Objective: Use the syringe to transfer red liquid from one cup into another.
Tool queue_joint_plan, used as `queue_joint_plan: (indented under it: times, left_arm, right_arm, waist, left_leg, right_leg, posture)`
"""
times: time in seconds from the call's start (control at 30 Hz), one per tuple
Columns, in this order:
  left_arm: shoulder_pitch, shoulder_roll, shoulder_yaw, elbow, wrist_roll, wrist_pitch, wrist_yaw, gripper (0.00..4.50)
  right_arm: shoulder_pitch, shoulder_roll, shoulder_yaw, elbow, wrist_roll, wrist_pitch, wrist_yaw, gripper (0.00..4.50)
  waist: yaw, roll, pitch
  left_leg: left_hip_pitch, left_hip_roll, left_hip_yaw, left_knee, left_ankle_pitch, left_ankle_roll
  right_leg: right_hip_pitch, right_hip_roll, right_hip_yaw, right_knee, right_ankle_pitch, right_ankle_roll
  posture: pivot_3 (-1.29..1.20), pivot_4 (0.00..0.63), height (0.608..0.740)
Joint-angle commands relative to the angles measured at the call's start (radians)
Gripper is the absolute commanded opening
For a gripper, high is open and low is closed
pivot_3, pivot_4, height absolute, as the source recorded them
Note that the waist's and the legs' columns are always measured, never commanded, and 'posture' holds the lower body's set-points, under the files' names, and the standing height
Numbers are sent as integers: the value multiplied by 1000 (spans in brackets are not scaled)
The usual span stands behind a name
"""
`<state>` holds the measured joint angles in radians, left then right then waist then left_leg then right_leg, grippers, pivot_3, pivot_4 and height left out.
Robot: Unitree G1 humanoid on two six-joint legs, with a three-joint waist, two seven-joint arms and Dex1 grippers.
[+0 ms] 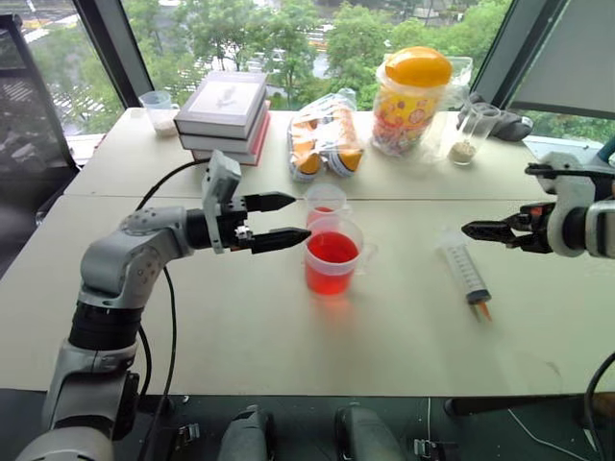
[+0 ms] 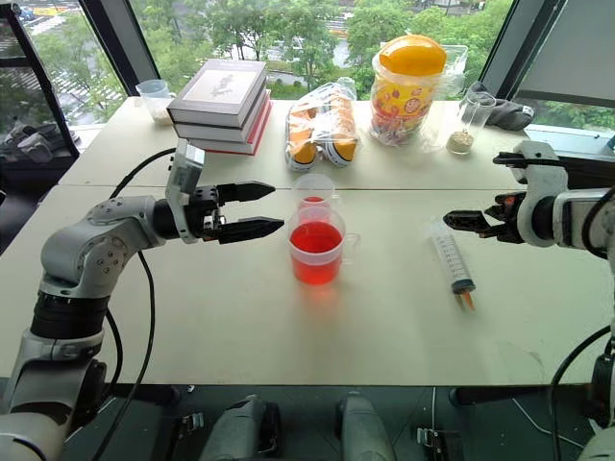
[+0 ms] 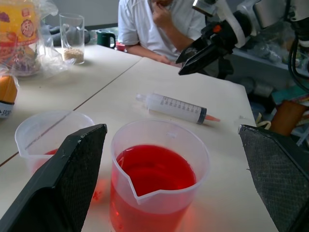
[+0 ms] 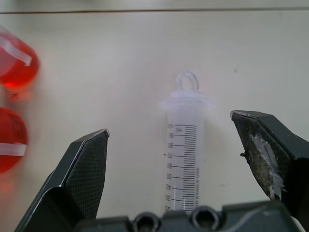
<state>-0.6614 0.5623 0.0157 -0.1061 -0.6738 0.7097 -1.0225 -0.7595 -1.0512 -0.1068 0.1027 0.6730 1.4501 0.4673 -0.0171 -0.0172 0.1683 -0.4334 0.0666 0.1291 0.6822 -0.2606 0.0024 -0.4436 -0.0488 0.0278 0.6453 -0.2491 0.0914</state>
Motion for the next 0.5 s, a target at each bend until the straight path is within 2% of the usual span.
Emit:
queue_joint_plan:
  times: [0.03, 0.3, 0.5]
  left_arm:
    - [-26, -6, 2, -2, 10, -32, -5, 4500]
    - [0, -14, 11, -31, 14, -38, 14, 4500]
    - [24, -11, 29, -52, 10, -43, 38, 4500]
  right_arm:
    - [-106, 30, 98, 195, -90, -46, 55, 4427]
    - [-281, 116, 399, 517, -309, -215, 287, 4427]
    - [-340, 194, 501, 706, -448, -326, 413, 4427]
  waist:
    - [0, 0, 0]
    - [-1, 0, 0]
    - [0, 0, 0]
  left_leg:
    - [0, 0, 0, 0, 0, 0]
    - [-1, 0, 0, 0, 0, 0]
    - [-1, 0, 1, 0, 0, 0]
  right_leg:
    - [0, 0, 0, 0, 0, 0]
    - [-1, 1, 0, 0, 1, 1]
    - [-1, 0, 0, 1, 1, 2]
  posture:
    - [0, 150, 740]
    - [0, 150, 740]
    - [0, 150, 740]
